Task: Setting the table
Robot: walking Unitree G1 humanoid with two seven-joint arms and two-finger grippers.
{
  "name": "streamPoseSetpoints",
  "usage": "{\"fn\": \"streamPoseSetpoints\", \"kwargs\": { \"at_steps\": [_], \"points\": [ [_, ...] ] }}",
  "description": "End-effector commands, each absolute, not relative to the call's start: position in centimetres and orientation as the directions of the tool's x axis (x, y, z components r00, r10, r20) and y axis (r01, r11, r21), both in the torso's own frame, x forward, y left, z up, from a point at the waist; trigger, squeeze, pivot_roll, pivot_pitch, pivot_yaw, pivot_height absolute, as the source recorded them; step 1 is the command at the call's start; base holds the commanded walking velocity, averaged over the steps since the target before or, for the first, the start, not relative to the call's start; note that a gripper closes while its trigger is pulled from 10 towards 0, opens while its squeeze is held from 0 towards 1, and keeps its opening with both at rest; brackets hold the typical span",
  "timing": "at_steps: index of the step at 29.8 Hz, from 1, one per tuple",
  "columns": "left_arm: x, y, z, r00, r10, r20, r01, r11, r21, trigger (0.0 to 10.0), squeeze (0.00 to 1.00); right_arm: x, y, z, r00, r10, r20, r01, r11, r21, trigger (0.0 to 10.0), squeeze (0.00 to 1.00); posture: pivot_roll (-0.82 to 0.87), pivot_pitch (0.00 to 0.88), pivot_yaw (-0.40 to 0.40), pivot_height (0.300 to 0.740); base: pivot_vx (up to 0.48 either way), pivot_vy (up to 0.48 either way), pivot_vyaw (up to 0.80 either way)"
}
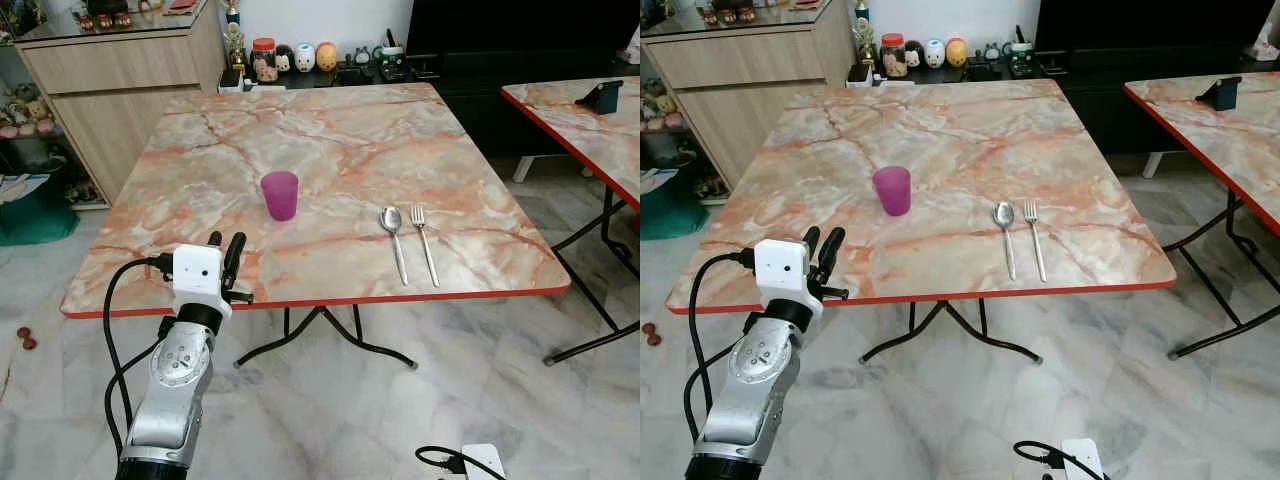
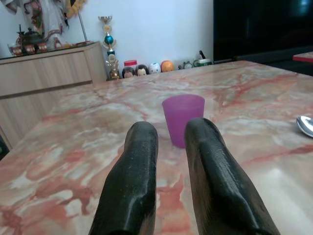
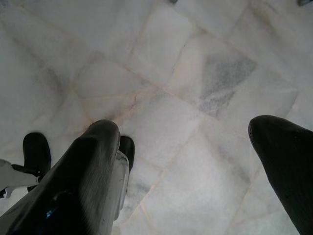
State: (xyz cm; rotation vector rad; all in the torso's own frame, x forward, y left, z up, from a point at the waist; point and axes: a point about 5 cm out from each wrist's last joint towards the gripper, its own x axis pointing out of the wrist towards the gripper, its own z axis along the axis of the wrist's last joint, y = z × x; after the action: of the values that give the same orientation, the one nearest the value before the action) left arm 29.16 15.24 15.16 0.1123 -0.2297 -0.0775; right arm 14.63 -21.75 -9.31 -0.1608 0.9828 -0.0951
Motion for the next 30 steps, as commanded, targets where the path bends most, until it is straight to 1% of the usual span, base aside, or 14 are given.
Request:
{"fn": "streamPoseSetpoints", "kwargs": {
  "at_steps": [1, 7, 30],
  "points": [
    [29.31, 15.04, 15.22, 0.971, -0.1, 0.215, 0.075, 0.99, 0.12, 10.0, 0.0, 14.66, -21.87, -9.28, 0.55, -0.154, -0.821, -0.002, 0.983, -0.185, 10.0, 0.0, -0.03, 0.0, 0.017, 0.732, 0.262, 0.0, 0.0],
    [29.35, 15.06, 15.19, 0.973, -0.095, 0.213, 0.07, 0.99, 0.121, 10.0, 0.0, 14.67, -21.89, -9.27, 0.552, -0.151, -0.82, -0.003, 0.983, -0.184, 10.0, 0.0, -0.03, 0.0, 0.014, 0.732, 0.267, 0.0, 0.56],
    [29.39, 14.89, 15.04, 0.973, -0.106, 0.206, 0.082, 0.989, 0.123, 10.0, 0.0, 14.56, -21.84, -9.32, 0.55, -0.157, -0.82, 0.018, 0.984, -0.176, 10.0, 0.0, -0.03, 0.0, 0.021, 0.732, 0.269, 0.0, 0.0]
  ]
}}
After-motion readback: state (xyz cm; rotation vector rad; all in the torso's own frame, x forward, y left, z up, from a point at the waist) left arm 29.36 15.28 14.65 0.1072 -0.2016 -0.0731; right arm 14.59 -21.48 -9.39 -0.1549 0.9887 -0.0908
